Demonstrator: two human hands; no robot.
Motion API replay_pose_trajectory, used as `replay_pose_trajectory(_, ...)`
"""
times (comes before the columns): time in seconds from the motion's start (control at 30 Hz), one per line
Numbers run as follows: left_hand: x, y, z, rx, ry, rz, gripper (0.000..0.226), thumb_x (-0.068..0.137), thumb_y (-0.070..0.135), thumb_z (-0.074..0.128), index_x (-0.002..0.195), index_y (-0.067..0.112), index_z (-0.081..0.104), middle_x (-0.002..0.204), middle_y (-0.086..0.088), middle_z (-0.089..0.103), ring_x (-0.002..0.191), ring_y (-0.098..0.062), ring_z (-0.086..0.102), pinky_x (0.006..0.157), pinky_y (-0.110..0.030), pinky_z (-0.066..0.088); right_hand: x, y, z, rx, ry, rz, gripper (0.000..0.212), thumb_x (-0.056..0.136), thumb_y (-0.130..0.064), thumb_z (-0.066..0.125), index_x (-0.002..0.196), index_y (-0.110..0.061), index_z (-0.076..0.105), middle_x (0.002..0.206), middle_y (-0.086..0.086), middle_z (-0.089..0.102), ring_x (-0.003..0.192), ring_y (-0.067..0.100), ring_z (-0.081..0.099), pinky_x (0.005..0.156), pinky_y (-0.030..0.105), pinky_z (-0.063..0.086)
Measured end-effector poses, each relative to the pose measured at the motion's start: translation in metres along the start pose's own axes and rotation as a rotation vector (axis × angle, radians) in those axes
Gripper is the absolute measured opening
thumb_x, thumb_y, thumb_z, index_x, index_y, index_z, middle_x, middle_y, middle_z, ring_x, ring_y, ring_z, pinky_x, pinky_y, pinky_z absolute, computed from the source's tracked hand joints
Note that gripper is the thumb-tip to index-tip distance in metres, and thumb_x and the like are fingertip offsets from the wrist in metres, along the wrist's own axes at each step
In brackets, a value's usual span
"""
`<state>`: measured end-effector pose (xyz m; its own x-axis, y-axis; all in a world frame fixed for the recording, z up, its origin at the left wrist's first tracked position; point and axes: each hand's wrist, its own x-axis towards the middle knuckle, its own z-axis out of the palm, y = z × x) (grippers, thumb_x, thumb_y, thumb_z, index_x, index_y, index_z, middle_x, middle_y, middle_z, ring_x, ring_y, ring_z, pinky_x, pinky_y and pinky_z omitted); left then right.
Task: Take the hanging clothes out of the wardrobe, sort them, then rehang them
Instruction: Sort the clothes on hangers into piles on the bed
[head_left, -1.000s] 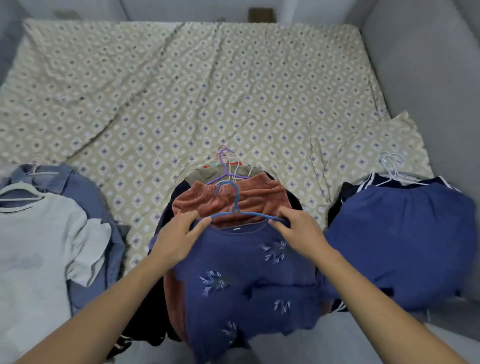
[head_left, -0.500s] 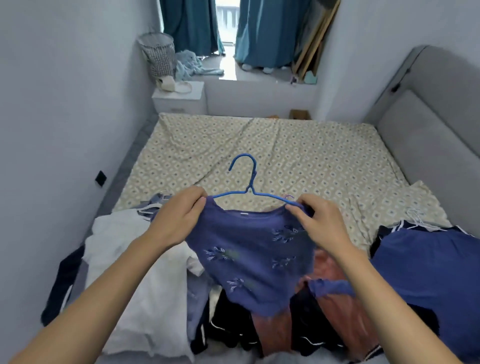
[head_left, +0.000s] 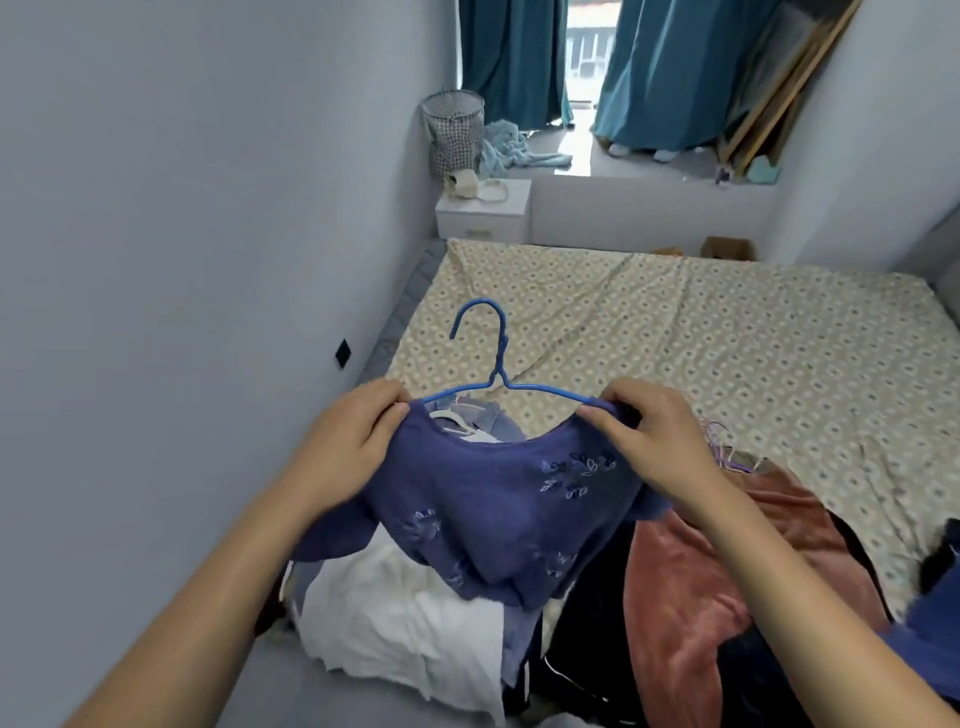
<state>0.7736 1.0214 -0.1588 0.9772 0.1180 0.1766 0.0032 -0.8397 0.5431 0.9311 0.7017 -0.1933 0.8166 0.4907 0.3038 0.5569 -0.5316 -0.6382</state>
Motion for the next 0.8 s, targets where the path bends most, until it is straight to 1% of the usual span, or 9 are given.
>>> replay_pose_trajectory(0.07,-0.008,-0.019,-0.013,-0.007,-0.002,-0.012,0.024,0.104,0.032,0.043,0.098,0.021,0.063,0.095,0.008,0.064,0.087,-0.006,0.057,0.081,-0.028,0.044,0.005,-0.015,0.016,-0.012,-0.013,0.0,0.025,0.093,-0.043,0.073,0.078,-0.026,0.063,0.071,-0.009,0.061,0.07,0.012,0.059,0.066,0.043,0.049)
replay_pose_trajectory(0.13,-0.015,-0.039,-0.024,-0.007,-0.004,0.001,0.023,0.104,0.033,0.043,0.097,0.023,0.062,0.093,0.01,0.063,0.087,-0.004,0.057,0.081,-0.028,0.044,0.006,-0.032,0.03,-0.025,-0.013,0.001,0.024,0.093,-0.044,0.073,0.079,-0.027,0.064,0.071,-0.009,0.062,0.07,0.011,0.059,0.066,0.043,0.049)
replay_pose_trajectory(0.23,-0.024,-0.072,-0.042,-0.033,0.003,0.04,0.022,0.104,0.034,0.043,0.097,0.025,0.062,0.092,0.013,0.062,0.087,-0.007,0.057,0.079,-0.029,0.045,0.001,-0.064,0.053,-0.051,0.022,0.021,0.025,0.093,-0.042,0.074,0.075,-0.029,0.062,0.068,-0.009,0.059,0.067,0.01,0.057,0.064,0.044,0.048)
replay_pose_trajectory(0.37,-0.036,-0.119,-0.073,-0.081,-0.026,0.118,0.017,0.105,0.031,0.047,0.099,0.028,0.062,0.096,0.016,0.063,0.091,-0.005,0.058,0.08,-0.029,0.045,-0.021,-0.115,0.089,-0.097,0.085,0.084,0.024,0.093,-0.036,0.075,0.075,-0.028,0.062,0.068,-0.008,0.059,0.067,0.014,0.057,0.064,0.046,0.048)
replay_pose_trajectory(0.47,-0.054,-0.149,-0.103,-0.094,-0.047,0.169,0.02,0.104,0.033,0.046,0.099,0.024,0.063,0.095,0.012,0.063,0.089,-0.009,0.058,0.082,-0.036,0.047,-0.042,-0.159,0.117,-0.128,0.137,0.119,0.023,0.093,-0.037,0.076,0.076,-0.027,0.064,0.07,-0.01,0.061,0.068,0.014,0.059,0.065,0.045,0.049)
replay_pose_trajectory(0.53,-0.066,-0.163,-0.122,-0.099,-0.077,0.189,0.023,0.103,0.035,0.045,0.1,0.022,0.064,0.096,0.01,0.064,0.091,-0.013,0.059,0.082,-0.04,0.048,-0.054,-0.186,0.132,-0.145,0.161,0.147,0.024,0.092,-0.043,0.074,0.077,-0.026,0.065,0.07,-0.01,0.062,0.069,0.015,0.059,0.065,0.045,0.049)
replay_pose_trajectory(0.63,-0.089,-0.175,-0.147,-0.118,-0.103,0.208,0.023,0.102,0.037,0.045,0.1,0.023,0.064,0.095,0.01,0.065,0.089,-0.011,0.06,0.081,-0.042,0.05,-0.073,-0.223,0.145,-0.156,0.169,0.158,0.029,0.089,-0.052,0.066,0.078,-0.026,0.065,0.071,-0.011,0.061,0.07,0.015,0.059,0.065,0.046,0.049)
replay_pose_trajectory(0.73,-0.115,-0.183,-0.168,-0.142,-0.103,0.233,0.021,0.103,0.037,0.047,0.099,0.025,0.064,0.094,0.012,0.064,0.089,-0.009,0.06,0.08,-0.04,0.051,-0.092,-0.255,0.149,-0.158,0.171,0.142,0.027,0.088,-0.05,0.064,0.078,-0.025,0.064,0.071,-0.01,0.062,0.07,0.016,0.06,0.066,0.046,0.05)
replay_pose_trajectory(0.8,-0.134,-0.187,-0.177,-0.165,-0.088,0.23,0.018,0.105,0.033,0.05,0.098,0.025,0.065,0.092,0.012,0.065,0.088,-0.009,0.061,0.079,-0.038,0.05,-0.105,-0.274,0.152,-0.145,0.16,0.121,0.027,0.089,-0.049,0.065,0.078,-0.025,0.063,0.071,-0.01,0.061,0.07,0.016,0.06,0.066,0.046,0.049)
